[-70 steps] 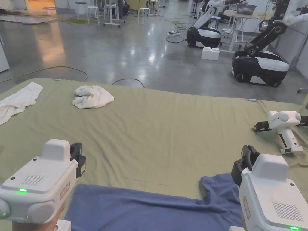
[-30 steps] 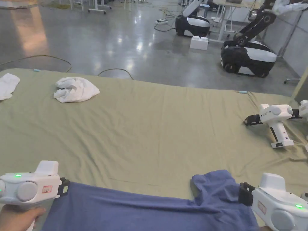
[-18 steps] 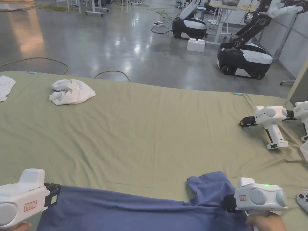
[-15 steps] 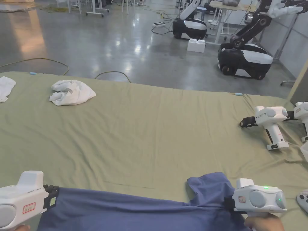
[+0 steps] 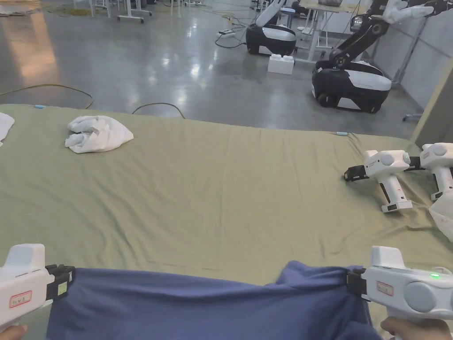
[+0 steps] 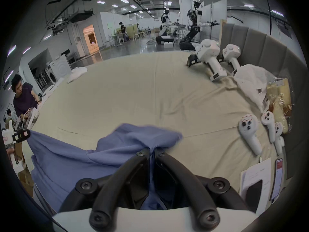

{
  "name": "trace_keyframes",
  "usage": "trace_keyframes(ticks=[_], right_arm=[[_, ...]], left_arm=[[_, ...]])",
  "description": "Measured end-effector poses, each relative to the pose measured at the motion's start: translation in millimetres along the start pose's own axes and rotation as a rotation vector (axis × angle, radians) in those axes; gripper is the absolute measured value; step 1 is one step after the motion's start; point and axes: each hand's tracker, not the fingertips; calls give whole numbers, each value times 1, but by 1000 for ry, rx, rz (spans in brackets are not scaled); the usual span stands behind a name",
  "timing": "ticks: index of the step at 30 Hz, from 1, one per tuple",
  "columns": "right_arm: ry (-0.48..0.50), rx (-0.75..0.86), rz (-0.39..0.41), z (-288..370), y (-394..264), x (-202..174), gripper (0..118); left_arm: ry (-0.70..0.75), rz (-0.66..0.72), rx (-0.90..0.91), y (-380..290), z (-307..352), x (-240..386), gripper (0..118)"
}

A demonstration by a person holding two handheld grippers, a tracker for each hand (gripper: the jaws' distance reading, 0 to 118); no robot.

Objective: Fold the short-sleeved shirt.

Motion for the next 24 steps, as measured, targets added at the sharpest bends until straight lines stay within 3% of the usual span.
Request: trace_keyframes(ticks=[11, 19, 24], right_arm=[[-1, 57, 76, 103, -40, -5, 3], [-30, -132, 169, 123, -109, -1, 3], [-41, -245, 179, 114, -147, 4, 3]], left_arm=[[-79, 22, 53, -27, 68, -21, 0], [-82, -37, -70, -90, 85, -30, 0], [-64, -84, -193, -127, 83, -29, 0]])
